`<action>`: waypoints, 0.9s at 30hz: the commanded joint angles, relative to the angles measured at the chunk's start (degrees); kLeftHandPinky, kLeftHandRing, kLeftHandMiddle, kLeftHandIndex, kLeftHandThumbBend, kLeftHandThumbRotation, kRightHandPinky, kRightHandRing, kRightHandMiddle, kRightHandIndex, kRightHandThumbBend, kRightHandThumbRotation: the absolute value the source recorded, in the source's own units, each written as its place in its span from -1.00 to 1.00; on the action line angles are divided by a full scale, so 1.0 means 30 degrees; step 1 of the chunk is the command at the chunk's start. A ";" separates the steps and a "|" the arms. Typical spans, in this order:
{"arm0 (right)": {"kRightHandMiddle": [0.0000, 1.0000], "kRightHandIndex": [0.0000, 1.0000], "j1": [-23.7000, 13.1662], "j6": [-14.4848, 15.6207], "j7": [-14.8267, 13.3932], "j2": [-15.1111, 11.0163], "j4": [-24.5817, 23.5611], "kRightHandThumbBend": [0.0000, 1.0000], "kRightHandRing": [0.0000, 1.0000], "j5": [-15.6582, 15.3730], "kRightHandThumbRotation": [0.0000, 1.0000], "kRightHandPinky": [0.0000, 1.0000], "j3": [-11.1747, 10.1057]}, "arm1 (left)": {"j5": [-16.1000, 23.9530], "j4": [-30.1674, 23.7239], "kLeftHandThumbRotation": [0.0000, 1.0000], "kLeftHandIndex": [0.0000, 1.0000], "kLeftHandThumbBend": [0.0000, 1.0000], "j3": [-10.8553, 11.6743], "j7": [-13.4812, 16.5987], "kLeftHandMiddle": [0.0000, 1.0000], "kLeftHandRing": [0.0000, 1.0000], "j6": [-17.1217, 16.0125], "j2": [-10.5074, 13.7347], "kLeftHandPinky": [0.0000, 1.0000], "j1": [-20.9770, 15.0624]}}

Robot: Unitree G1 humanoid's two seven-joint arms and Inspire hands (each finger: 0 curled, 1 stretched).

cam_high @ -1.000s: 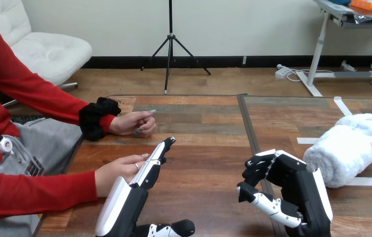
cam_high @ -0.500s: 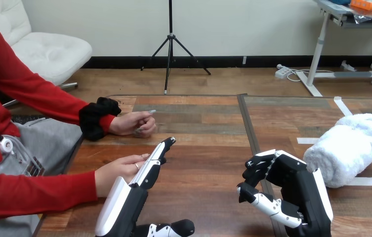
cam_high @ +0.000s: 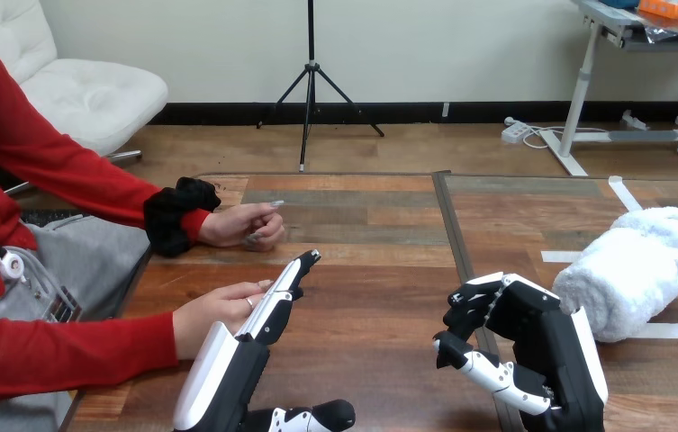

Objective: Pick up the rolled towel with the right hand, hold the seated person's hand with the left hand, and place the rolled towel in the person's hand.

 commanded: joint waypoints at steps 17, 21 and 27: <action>0.00 0.03 -0.1646 -0.0558 -0.1177 -0.0631 -0.0245 0.74 -0.10 -0.0314 -0.20 -0.19 -0.0818 | -0.0017 -0.0340 0.78 0.94 1.00 0.0148 0.0133 0.94 0.90 -0.0094 0.0002 0.75 -0.1071; 0.07 0.09 -0.1720 -0.0615 -0.1724 -0.0696 -0.0164 0.80 -0.02 -0.0602 -0.14 -0.13 -0.1079 | 0.0055 -0.0410 0.78 0.94 1.00 0.0174 0.0193 0.94 0.90 0.0005 0.0011 0.76 -0.1060; 0.18 0.17 -0.1819 -0.0699 -0.2587 -0.0759 -0.0143 0.89 0.11 -0.1066 -0.08 -0.04 -0.1441 | 0.0094 -0.0428 0.79 0.94 1.00 0.0192 0.0256 0.94 0.90 0.0043 -0.0005 0.76 -0.1090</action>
